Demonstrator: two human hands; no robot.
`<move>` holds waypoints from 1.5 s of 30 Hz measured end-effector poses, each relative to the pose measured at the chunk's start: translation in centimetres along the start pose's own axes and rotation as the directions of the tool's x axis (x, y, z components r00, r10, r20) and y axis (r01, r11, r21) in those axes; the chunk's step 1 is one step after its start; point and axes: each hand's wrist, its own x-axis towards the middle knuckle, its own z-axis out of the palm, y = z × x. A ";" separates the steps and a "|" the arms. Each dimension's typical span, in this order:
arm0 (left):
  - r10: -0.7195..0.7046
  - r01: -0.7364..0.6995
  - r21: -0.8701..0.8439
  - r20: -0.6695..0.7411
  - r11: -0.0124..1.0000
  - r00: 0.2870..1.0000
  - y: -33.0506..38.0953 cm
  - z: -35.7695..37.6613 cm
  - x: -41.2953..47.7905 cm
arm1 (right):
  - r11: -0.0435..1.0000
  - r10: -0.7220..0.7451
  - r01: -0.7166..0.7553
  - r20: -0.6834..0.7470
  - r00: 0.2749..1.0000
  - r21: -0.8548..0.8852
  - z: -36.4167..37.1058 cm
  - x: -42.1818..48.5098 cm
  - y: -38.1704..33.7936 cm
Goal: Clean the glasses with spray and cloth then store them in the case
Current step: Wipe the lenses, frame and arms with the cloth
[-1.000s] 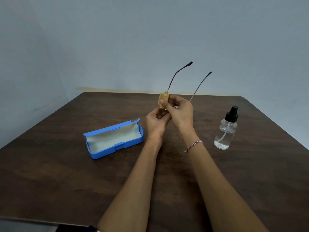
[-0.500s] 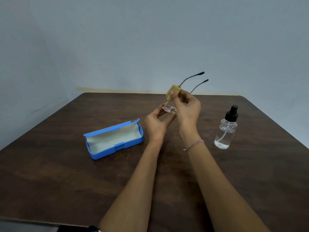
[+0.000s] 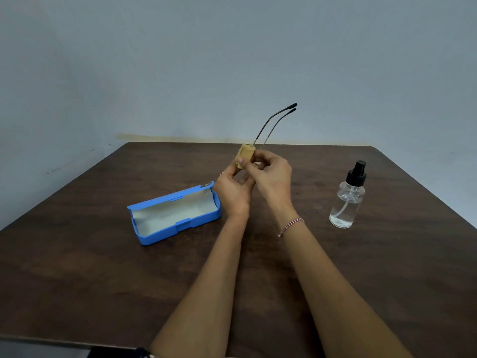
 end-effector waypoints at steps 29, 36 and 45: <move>0.152 -0.157 0.074 0.075 0.985 0.986 -1.0 -0.1 0.2 | 0.776 0.184 -0.040 -0.166 0.969 0.629 -1.6 0.2 -1.2; 0.132 -0.134 0.012 0.096 0.991 0.987 -1.4 0.0 0.2 | 0.701 0.182 0.040 -0.232 0.956 0.712 -2.8 0.9 -2.0; 0.186 -0.188 0.028 0.060 0.982 0.981 -0.8 -0.2 0.3 | 0.662 0.146 -0.069 -0.037 0.989 0.746 -0.9 -0.2 -0.9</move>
